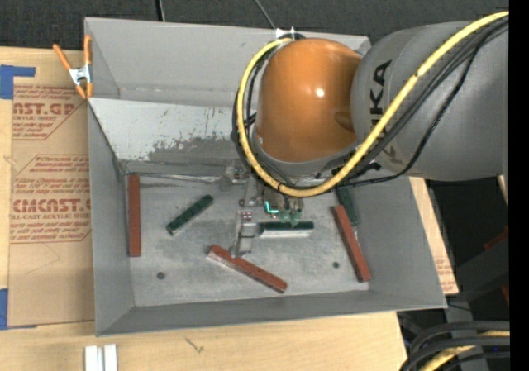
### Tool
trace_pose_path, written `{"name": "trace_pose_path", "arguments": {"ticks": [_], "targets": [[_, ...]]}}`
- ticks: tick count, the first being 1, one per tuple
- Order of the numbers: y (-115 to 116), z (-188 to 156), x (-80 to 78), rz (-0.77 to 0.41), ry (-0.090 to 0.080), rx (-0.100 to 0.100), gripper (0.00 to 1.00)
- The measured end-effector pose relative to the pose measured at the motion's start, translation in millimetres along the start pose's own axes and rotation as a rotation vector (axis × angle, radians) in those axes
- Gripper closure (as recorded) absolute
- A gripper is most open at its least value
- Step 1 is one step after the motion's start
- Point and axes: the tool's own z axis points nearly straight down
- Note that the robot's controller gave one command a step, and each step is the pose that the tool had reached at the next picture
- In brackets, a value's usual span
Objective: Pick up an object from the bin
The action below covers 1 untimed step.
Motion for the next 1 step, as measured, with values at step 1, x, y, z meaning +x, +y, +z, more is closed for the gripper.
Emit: {"name": "trace_pose_path", "arguments": {"ticks": [1], "targets": [[-0.7, -4.3, -1.7, 0.002, -0.008, -0.001, 0.00]]}}
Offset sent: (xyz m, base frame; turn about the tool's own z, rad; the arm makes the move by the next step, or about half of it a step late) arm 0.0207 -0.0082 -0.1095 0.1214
